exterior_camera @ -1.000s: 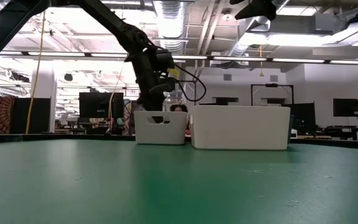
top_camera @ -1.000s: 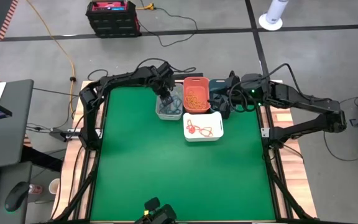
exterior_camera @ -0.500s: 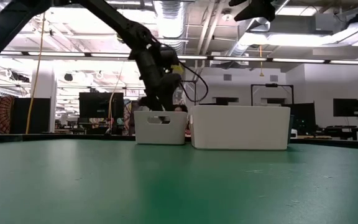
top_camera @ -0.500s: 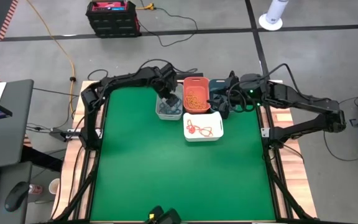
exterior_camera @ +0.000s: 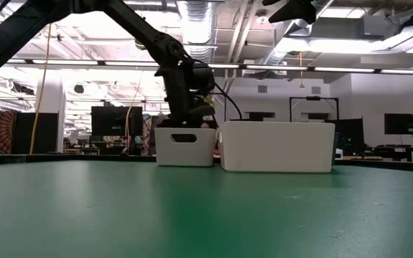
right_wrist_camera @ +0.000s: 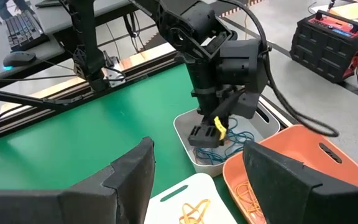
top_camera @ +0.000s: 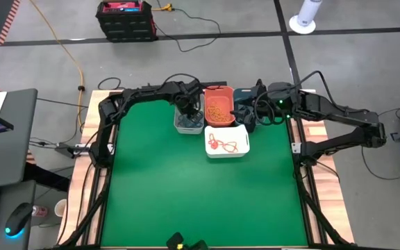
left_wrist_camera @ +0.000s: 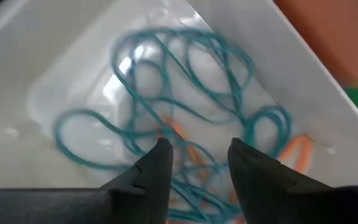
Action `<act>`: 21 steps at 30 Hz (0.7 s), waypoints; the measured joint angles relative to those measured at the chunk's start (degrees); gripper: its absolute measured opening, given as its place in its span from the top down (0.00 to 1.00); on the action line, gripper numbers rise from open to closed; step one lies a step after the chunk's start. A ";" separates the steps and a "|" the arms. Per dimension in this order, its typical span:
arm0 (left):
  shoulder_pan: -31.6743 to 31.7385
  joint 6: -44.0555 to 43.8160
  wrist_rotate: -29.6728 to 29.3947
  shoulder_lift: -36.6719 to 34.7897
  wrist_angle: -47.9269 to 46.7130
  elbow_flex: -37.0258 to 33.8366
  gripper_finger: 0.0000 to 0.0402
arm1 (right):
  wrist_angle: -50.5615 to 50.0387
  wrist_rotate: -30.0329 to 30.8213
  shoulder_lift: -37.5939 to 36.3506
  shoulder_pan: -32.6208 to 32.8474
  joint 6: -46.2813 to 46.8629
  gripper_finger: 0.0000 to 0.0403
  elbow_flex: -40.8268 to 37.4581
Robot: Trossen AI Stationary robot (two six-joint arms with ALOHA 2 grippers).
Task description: Sort rubber bands into baskets
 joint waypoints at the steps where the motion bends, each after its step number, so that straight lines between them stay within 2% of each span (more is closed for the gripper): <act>1: -0.04 0.74 -0.66 0.00 0.08 0.04 0.64 | -0.03 0.00 0.00 -0.02 0.05 0.33 0.00; 6: -1.55 4.63 -5.70 0.02 -0.87 0.06 0.65 | 0.00 0.00 -0.02 -0.01 0.16 0.33 0.00; 21: -1.83 7.56 -3.95 5.26 -1.08 0.38 0.66 | 0.00 -0.04 -0.02 0.74 0.38 0.33 0.00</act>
